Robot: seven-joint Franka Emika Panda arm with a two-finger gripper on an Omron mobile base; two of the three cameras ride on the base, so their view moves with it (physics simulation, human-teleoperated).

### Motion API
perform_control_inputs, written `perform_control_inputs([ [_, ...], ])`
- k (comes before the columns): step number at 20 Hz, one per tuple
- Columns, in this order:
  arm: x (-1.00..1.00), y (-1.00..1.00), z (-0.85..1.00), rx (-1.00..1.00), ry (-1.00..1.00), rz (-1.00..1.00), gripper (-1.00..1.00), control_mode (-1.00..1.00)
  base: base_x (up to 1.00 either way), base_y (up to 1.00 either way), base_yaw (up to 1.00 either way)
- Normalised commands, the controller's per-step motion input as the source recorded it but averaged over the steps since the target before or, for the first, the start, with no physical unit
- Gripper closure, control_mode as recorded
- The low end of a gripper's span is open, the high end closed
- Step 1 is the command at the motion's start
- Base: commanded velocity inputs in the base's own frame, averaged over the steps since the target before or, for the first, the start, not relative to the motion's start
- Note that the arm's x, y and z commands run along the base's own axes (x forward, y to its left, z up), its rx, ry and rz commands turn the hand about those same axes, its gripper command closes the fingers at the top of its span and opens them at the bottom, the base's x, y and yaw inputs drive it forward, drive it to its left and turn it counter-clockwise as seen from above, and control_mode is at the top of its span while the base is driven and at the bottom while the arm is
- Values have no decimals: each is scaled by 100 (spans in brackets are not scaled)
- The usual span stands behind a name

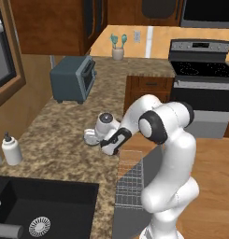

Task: Pick up the cup and bowl from the counter, place them in the dishwasher, and close the dishwasher door.

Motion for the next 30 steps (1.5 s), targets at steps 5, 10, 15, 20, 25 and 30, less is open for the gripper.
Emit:
perform_control_inputs([
  [5, -99, -50, 0, 0, 0, -14, 100, -100, 0, 0, 0],
  [10, -81, -46, 23, 0, 0, -9, 100, -100, 0, 0, 0],
  [15, -77, -66, 56, 8, 1, -6, 100, -100, 0, 0, 0],
  [20, -61, -60, 75, 14, 5, -12, 100, -100, 0, 0, 0],
  [25, -37, -53, 33, 9, 14, -25, 100, -100, 0, 0, 0],
  [30, -12, -25, -1, 0, 11, -24, 100, -100, 0, 0, 0],
])
